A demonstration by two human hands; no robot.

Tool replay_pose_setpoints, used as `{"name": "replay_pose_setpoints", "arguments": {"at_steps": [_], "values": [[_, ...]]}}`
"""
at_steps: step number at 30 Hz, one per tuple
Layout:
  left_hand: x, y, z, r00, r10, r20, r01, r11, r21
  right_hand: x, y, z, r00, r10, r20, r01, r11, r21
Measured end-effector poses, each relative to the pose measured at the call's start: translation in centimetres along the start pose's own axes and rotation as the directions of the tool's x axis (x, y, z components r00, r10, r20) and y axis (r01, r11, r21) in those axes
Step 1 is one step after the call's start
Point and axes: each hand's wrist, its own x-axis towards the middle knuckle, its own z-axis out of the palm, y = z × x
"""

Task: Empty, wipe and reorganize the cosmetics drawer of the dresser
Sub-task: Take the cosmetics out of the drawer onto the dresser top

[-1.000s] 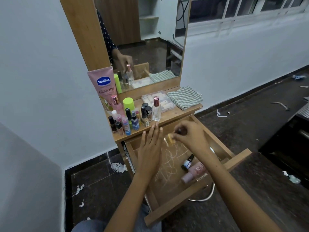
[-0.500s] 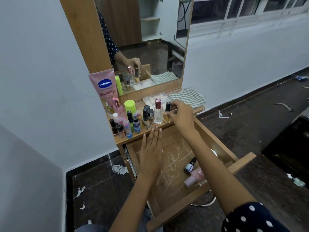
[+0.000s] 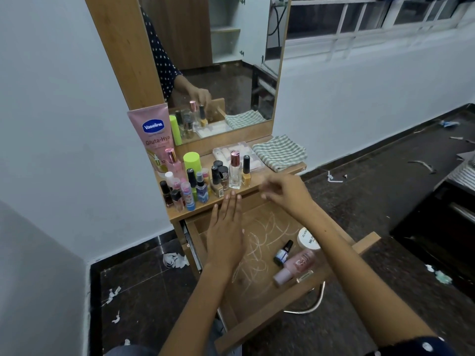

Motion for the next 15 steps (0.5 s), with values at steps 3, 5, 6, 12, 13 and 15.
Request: {"name": "replay_pose_setpoints", "arguments": {"at_steps": [3, 5, 6, 12, 13, 15], "values": [[0.1, 0.0, -0.3, 1.0, -0.003, -0.007, 0.002, 0.999, -0.049, -3.1, 1.7, -0.7, 0.904, 0.059, 0.423, 0.065, 0.96, -0.272], [0.2, 0.0, -0.4, 1.0, 0.003, -0.002, -0.003, 0.998, -0.067, -4.7, 3.1, -0.1, 0.837, 0.114, 0.535, 0.098, 0.93, -0.353], [0.2, 0.0, -0.5, 1.0, 0.002, 0.002, -0.002, 0.998, -0.067, -5.3, 3.7, 0.3, 0.813, 0.128, 0.568, 0.122, 0.916, -0.382], [0.2, 0.1, -1.0, 1.0, -0.003, 0.021, 0.004, 0.999, -0.053, -6.2, 4.9, 1.9, 0.782, 0.111, 0.613, 0.252, 0.844, -0.474], [0.2, 0.2, -1.1, 1.0, -0.003, 0.023, 0.004, 0.999, -0.052, -6.3, 4.9, 2.0, 0.784, 0.089, 0.614, 0.26, 0.852, -0.455], [0.3, 0.1, -1.2, 0.999, -0.004, 0.034, 0.005, 0.999, -0.044, -6.2, 4.9, 2.1, 0.778, 0.066, 0.625, 0.266, 0.866, -0.423]]}}
